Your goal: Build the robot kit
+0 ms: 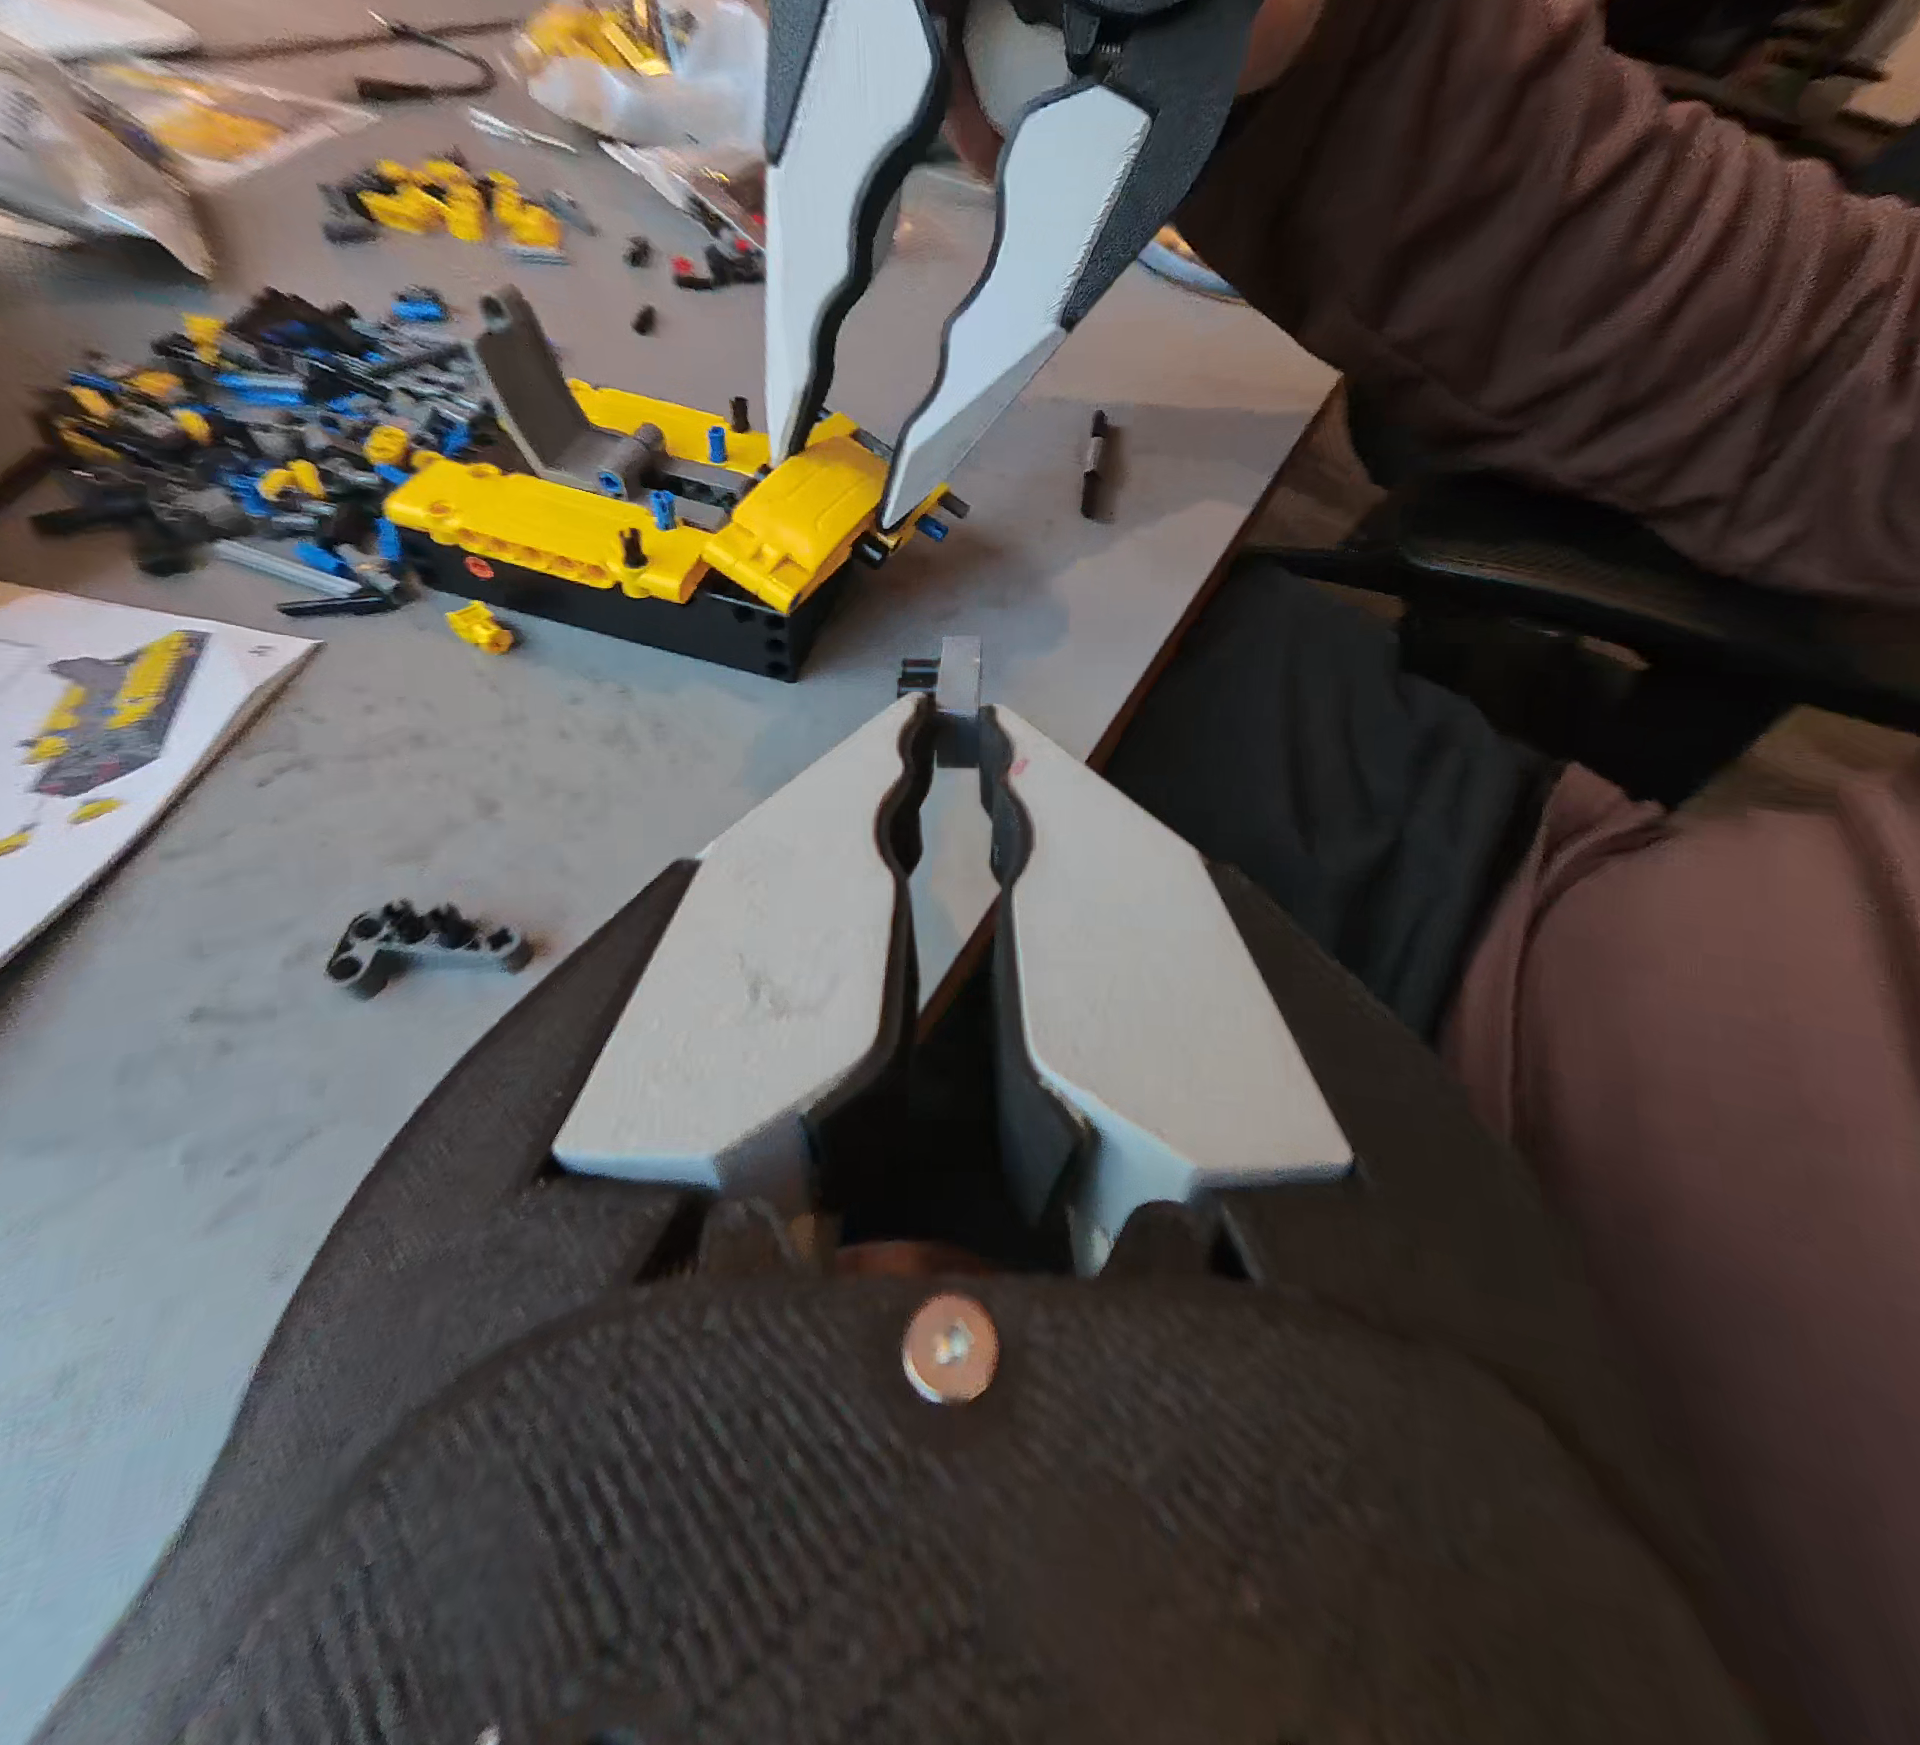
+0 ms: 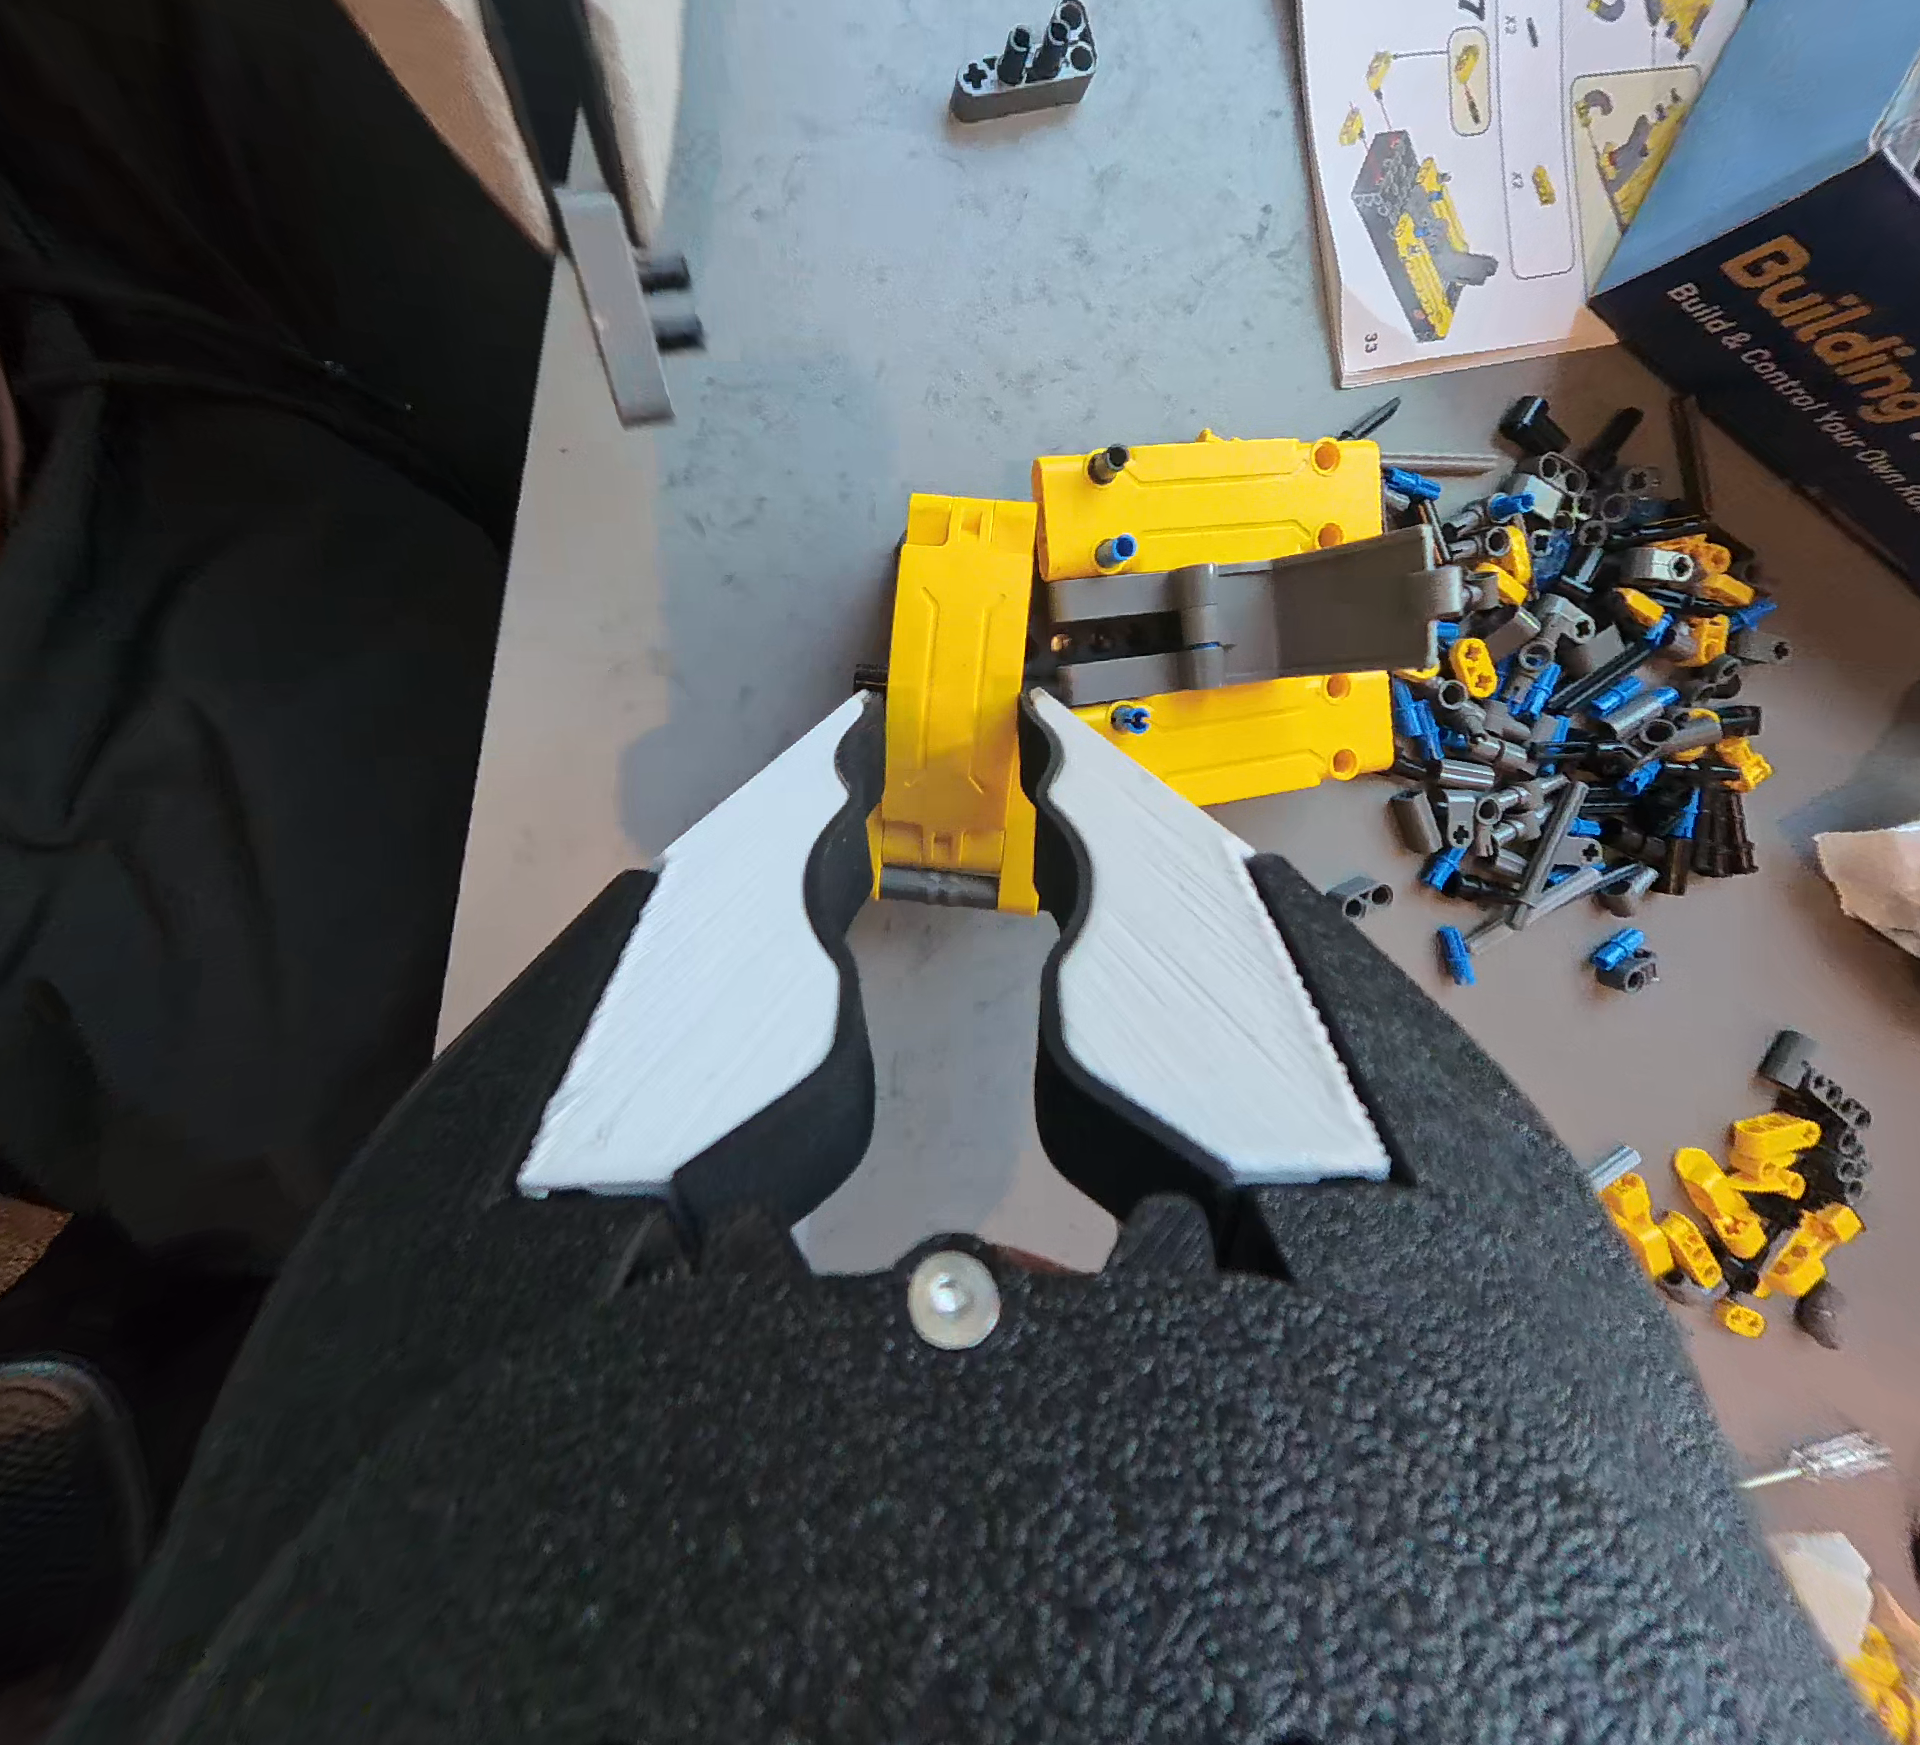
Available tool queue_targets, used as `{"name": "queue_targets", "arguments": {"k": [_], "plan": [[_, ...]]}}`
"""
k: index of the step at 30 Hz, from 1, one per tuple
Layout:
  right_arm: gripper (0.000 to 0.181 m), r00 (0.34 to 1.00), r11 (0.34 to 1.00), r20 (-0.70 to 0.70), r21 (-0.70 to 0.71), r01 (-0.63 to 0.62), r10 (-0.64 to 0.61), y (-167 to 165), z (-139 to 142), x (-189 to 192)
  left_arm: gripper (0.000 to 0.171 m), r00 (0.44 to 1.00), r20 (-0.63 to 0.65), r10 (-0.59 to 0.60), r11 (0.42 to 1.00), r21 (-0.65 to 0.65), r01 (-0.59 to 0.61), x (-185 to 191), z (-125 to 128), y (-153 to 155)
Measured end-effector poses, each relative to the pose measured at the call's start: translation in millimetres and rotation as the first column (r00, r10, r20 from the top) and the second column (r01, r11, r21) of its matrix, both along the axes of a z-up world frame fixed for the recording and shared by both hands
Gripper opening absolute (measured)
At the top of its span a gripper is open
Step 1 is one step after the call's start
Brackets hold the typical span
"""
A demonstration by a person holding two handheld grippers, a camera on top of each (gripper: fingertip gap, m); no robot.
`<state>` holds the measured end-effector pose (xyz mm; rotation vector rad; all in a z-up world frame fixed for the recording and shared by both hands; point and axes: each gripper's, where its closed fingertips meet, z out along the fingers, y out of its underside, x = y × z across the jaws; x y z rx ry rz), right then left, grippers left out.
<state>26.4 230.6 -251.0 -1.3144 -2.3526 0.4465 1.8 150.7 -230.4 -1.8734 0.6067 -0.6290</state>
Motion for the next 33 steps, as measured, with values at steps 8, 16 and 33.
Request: {"name": "queue_targets", "arguments": {"k": [8, 16, 33], "plan": [[0.025, 0.998, 0.992, -0.012, -0.112, -0.055, 0.054, -3, 1, -4, 0.005, 0.982, -0.094, -0.166, 0.985, -0.059, 0.161, 18, -7, 30], [0.025, 0.996, 0.978, 0.005, -0.189, -0.083, 0.085, -5, -1, -3, 0.005, 0.969, -0.187, -0.162, 0.987, -0.028, 0.160, 19, -10, 39], [0.024, 0.997, 0.997, 0.018, 0.028, -0.070, 0.070, 9, 1, 5, 0.005, 0.966, -0.233, -0.115, 0.993, -0.031, 0.111, 13, -18, 38]]}}
